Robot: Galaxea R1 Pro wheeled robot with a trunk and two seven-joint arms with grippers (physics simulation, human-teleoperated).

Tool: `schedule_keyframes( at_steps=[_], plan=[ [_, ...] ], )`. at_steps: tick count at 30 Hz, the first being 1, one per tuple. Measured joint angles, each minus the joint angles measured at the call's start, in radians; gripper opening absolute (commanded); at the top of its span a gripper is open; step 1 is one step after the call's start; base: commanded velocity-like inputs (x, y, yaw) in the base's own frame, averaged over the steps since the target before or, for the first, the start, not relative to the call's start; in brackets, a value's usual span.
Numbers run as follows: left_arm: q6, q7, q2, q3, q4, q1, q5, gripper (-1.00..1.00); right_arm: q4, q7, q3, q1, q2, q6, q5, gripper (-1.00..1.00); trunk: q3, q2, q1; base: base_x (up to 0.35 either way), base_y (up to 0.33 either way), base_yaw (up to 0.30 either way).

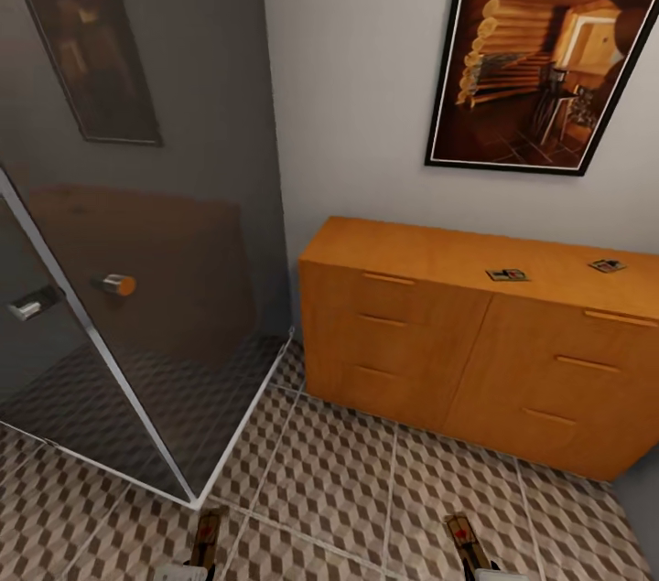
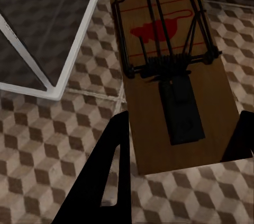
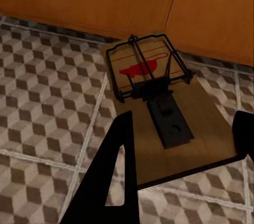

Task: Take the four mousetraps from the cabinet in the bathroom and place them on the bathroom floor. Make sure all four end up on the same floor surface, and ensure that at least two of them are either under or directly next to the same bathroom sink.

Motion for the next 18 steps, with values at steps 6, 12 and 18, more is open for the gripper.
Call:
schedule_keyframes(
  at_steps=[6,12,18],
  plan=[
    [0.0,0.0,0.0,0.0,0.0,0.0,0.0,-1.0,0.0,0.0,0.0,0.0,0.0,0.0,0.0,-1.0,0.0,0.0,0.0,0.0,0.0,0.282],
    [0.0,0.0,0.0,0.0,0.0,0.0,0.001,-1.0,0.0,0.0,0.0,0.0,0.0,0.0,0.0,-1.0,0.0,0.0,0.0,0.0,0.0,0.282],
    [0.0,0.0,0.0,0.0,0.0,0.0,0.0,-1.0,0.0,0.0,0.0,0.0,0.0,0.0,0.0,-1.0,0.0,0.0,0.0,-0.076,0.009,0.282]
  ],
)
